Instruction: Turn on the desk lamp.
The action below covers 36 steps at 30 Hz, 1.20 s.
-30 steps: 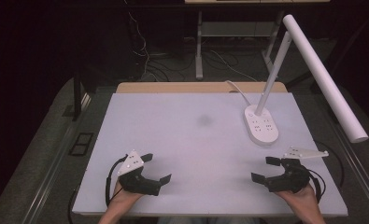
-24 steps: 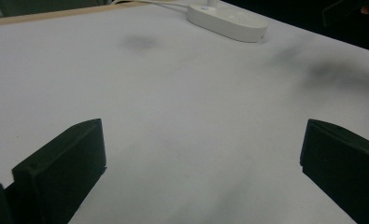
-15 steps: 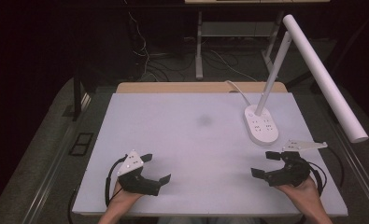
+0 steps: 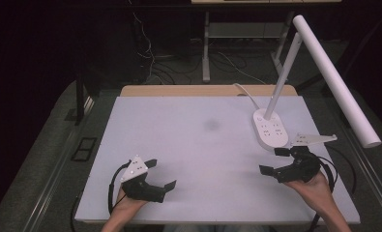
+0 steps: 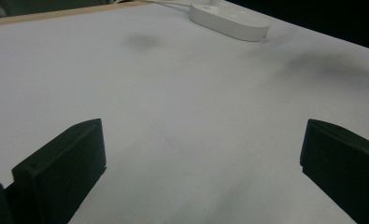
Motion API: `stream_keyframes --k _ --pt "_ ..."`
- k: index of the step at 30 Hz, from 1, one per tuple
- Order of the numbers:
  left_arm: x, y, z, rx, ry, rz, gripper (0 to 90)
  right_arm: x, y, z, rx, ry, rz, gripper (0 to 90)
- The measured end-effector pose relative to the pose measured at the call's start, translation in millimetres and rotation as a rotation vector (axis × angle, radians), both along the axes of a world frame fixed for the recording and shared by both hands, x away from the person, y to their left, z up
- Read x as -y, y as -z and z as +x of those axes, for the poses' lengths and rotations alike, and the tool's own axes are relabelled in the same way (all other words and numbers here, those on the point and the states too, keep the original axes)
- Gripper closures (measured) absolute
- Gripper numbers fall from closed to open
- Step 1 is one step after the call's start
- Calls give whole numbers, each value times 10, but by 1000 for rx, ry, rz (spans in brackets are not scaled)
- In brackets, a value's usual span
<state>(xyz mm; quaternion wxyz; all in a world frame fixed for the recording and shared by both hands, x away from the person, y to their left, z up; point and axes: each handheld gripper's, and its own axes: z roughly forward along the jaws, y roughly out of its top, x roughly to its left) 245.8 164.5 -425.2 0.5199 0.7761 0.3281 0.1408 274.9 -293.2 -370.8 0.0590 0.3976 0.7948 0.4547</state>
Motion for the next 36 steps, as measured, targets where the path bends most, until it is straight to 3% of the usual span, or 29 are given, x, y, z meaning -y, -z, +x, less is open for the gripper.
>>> stream_keyframes --k 15,26,36 --pt "0 7 7 -1 1 9 0 105 -17 217 -25 11 -3 10" --pt "0 11 8 -2 -4 8 0 185 -72 411 -28 13 -50 10" --pt "-3 12 6 -3 -5 10 0 276 -100 544 -29 21 -53 10"
